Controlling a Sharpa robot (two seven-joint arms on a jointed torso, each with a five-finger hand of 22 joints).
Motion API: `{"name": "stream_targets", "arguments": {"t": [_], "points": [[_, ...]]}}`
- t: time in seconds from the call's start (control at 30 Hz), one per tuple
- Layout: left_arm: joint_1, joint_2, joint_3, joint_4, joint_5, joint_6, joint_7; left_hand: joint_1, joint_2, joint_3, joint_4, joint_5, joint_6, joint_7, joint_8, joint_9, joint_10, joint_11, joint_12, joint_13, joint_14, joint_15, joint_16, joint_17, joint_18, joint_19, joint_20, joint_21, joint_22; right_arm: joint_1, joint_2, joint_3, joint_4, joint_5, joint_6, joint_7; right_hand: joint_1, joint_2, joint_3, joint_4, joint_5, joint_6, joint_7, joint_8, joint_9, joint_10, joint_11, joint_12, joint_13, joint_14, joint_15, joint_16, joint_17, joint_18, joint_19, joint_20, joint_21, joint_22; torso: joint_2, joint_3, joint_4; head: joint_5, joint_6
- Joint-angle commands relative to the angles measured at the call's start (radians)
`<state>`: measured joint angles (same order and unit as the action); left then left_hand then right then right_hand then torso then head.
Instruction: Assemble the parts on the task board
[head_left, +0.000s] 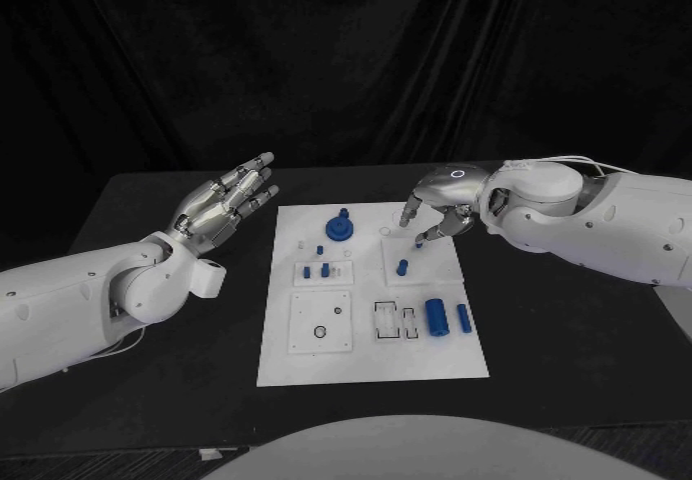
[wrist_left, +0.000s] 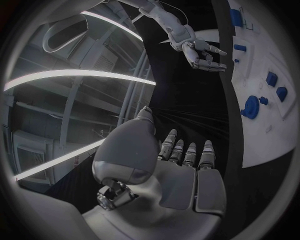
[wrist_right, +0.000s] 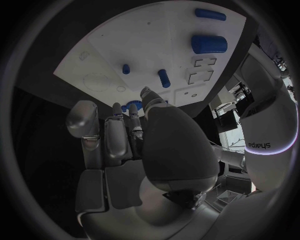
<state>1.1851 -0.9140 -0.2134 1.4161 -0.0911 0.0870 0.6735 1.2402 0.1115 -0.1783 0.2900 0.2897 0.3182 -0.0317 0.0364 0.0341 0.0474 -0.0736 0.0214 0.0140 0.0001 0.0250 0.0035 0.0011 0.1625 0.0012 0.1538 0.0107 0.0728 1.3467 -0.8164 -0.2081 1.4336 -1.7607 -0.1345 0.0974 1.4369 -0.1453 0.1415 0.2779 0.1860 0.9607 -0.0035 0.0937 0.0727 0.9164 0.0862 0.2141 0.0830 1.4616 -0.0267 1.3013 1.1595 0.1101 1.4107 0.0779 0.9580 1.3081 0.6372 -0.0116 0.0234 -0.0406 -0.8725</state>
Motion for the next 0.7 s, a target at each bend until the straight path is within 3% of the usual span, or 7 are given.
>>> {"name": "stream_targets", "arguments": {"t": [0.03,0.1,0.2,0.27,0.4,0.5,0.7], "points": [[-0.004,0.000,0.001,-0.002,0.015,0.036,0.123,0.013,0.003,-0.008,0.002,0.016,0.002,0.004,-0.002,0.001,0.002,0.008,0.000,-0.001,0.000,0.009,-0.004,-0.001,0.014,0.001,0.004,-0.003,-0.010,-0.007,0.002,0.001,-0.010,-0.023,0.023,-0.044,0.020,0.005,0.009,-0.009,0.016,0.009,-0.005,0.001,0.001,0.021,0.000,-0.007,-0.007,0.028,-0.003,0.000,0.003,-0.005,0.010,-0.001,0.012,0.115,-0.006,-0.0022,-0.0030,0.000,0.000],[-0.005,-0.001,0.001,-0.003,0.015,0.037,0.120,0.036,0.013,-0.014,0.001,0.048,0.006,0.009,-0.002,0.001,0.002,0.013,0.002,0.000,0.000,0.017,-0.004,-0.001,0.016,0.001,0.004,-0.003,-0.012,-0.010,0.002,0.001,-0.015,-0.023,0.019,-0.045,0.027,0.007,0.012,-0.015,0.020,0.013,-0.005,0.001,0.001,0.030,-0.001,-0.008,-0.010,0.029,-0.003,-0.002,0.001,-0.005,0.011,-0.002,0.009,0.115,-0.006,0.0016,-0.0072,0.004,0.000],[-0.007,-0.003,0.001,-0.001,0.015,0.040,0.117,0.055,0.018,-0.019,0.001,0.073,0.007,0.011,-0.001,0.001,0.003,0.016,0.003,0.000,0.000,0.022,-0.004,-0.001,0.015,0.001,0.004,-0.003,-0.013,-0.015,0.005,0.001,-0.024,-0.023,0.014,-0.044,0.031,0.009,0.014,-0.019,0.020,0.015,-0.001,-0.001,0.001,0.039,-0.002,-0.009,-0.011,0.029,-0.004,-0.004,0.000,-0.005,0.013,-0.003,0.010,0.115,-0.008,0.0023,-0.0099,0.009,0.000],[-0.008,-0.004,0.001,0.000,0.015,0.045,0.115,0.059,0.020,-0.020,0.001,0.078,0.011,0.012,-0.001,0.002,0.003,0.017,0.003,0.000,0.000,0.024,-0.004,-0.001,0.015,0.001,0.004,-0.003,-0.014,-0.021,0.008,0.001,-0.033,-0.023,0.006,-0.040,0.033,0.010,0.016,-0.022,0.019,0.015,0.011,-0.003,0.000,0.047,-0.004,-0.013,-0.014,0.031,-0.005,-0.003,0.002,-0.005,0.014,-0.004,0.009,0.115,-0.009,0.0033,-0.0127,0.012,0.000],[-0.009,-0.004,0.001,0.000,0.015,0.055,0.108,0.075,0.027,-0.022,0.000,0.092,0.017,0.019,0.000,0.002,0.003,0.023,0.003,0.000,0.000,0.029,-0.004,-0.001,0.014,0.002,0.010,-0.003,-0.014,-0.033,0.016,0.001,-0.050,-0.023,-0.009,-0.029,0.038,0.010,0.018,-0.028,0.018,0.009,0.025,-0.010,-0.003,0.062,-0.005,-0.016,-0.016,0.030,-0.006,-0.009,-0.004,-0.004,0.013,-0.004,0.001,0.114,-0.009,0.0048,-0.0123,0.011,0.000],[-0.009,-0.003,0.001,-0.004,0.015,0.063,0.102,0.107,0.036,-0.025,-0.003,0.125,0.088,0.045,0.012,0.010,0.005,0.046,0.006,0.000,0.000,0.036,-0.004,-0.001,0.014,0.002,0.017,-0.003,-0.016,-0.042,0.023,0.001,-0.062,-0.023,-0.015,-0.025,0.034,0.008,0.017,-0.028,0.017,0.000,0.034,-0.017,-0.005,0.066,-0.006,-0.023,-0.018,0.029,-0.007,-0.015,-0.012,-0.004,0.014,-0.005,0.001,0.115,-0.010,0.0067,-0.0103,0.008,0.000],[-0.010,-0.002,0.001,-0.010,0.015,0.072,0.097,0.122,0.041,-0.026,-0.004,0.140,0.084,0.050,0.013,0.009,0.005,0.051,0.007,0.001,0.000,0.044,-0.004,-0.001,0.014,0.003,0.021,-0.003,-0.015,-0.054,0.036,0.001,-0.083,-0.023,-0.021,-0.017,0.036,0.009,0.018,-0.030,0.016,-0.002,0.043,-0.020,-0.006,0.071,-0.004,-0.027,-0.018,0.029,-0.006,-0.018,-0.014,-0.005,0.014,-0.005,-0.001,0.115,-0.012,0.0066,-0.0109,0.017,0.000]]}}
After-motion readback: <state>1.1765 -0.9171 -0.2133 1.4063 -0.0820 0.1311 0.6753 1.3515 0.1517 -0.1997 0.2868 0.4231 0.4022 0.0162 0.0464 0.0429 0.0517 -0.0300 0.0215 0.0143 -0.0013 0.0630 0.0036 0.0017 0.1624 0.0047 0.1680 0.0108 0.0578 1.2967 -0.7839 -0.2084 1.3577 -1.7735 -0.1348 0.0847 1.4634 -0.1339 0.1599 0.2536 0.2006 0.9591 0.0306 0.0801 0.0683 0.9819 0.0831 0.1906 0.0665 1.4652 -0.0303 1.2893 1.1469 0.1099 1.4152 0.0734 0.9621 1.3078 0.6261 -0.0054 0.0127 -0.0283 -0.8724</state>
